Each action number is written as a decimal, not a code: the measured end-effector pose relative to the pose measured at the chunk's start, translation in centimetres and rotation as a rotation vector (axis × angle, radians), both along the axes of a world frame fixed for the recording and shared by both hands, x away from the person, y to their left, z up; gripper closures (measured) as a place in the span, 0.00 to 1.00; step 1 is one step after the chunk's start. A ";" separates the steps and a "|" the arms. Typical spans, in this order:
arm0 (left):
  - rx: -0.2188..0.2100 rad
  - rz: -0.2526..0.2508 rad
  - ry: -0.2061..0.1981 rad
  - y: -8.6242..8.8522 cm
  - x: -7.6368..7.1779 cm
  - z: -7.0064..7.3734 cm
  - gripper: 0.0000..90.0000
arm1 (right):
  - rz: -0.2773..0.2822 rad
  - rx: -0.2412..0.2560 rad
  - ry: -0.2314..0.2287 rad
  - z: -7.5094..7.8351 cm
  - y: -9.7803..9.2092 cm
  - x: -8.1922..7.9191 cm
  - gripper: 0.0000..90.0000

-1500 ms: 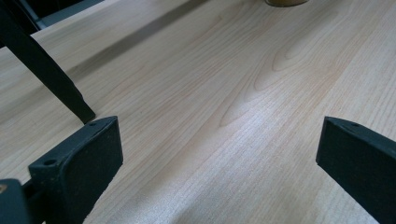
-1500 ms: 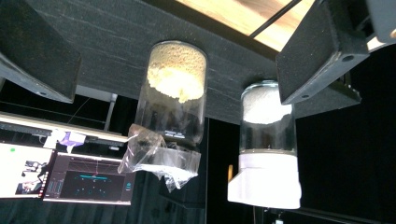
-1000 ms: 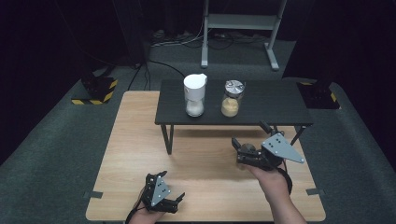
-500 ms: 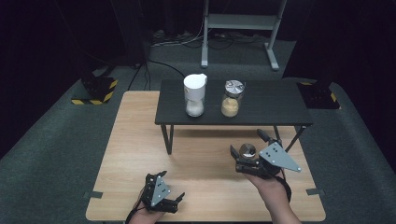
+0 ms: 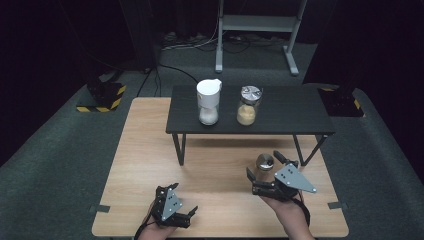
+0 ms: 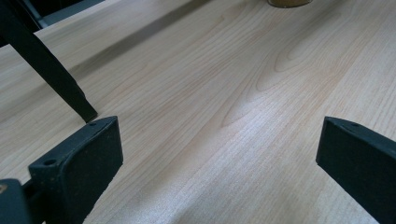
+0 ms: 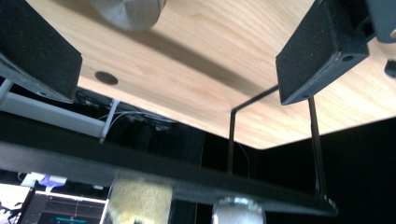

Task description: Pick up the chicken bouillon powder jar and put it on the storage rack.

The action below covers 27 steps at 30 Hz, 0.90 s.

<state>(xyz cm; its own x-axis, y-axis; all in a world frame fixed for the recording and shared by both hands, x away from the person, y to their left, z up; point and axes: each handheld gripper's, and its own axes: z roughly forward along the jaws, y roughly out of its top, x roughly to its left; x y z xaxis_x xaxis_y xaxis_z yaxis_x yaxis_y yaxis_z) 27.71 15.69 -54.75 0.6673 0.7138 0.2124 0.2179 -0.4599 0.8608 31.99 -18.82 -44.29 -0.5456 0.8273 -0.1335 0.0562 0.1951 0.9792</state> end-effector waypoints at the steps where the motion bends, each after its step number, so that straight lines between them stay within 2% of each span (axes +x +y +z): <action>1: 0.001 0.001 0.000 0.0 0.0 0.0 0.01 | -0.002 -0.007 0.006 -0.6 -0.1 -0.2 0.00; 5: -0.001 0.002 0.000 0.0 0.0 0.0 0.01 | -0.002 -0.016 0.023 -1.6 -0.2 -0.4 0.00; 18: 0.001 0.005 0.000 0.0 0.0 0.0 0.01 | -0.005 -0.064 0.107 -6.3 -0.9 -1.6 0.00; 27: 0.004 0.005 -0.002 -0.1 0.0 0.0 0.01 | -0.016 -0.102 0.154 -8.7 -1.4 -2.1 0.00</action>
<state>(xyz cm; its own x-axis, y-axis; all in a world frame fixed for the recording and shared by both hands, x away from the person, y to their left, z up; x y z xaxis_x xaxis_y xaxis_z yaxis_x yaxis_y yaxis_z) 27.68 15.62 -54.77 0.6633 0.7164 0.2162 0.2188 -0.4619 0.8595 29.91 -20.18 -52.98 -0.5532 0.8223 -0.1334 0.2077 0.2912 0.9339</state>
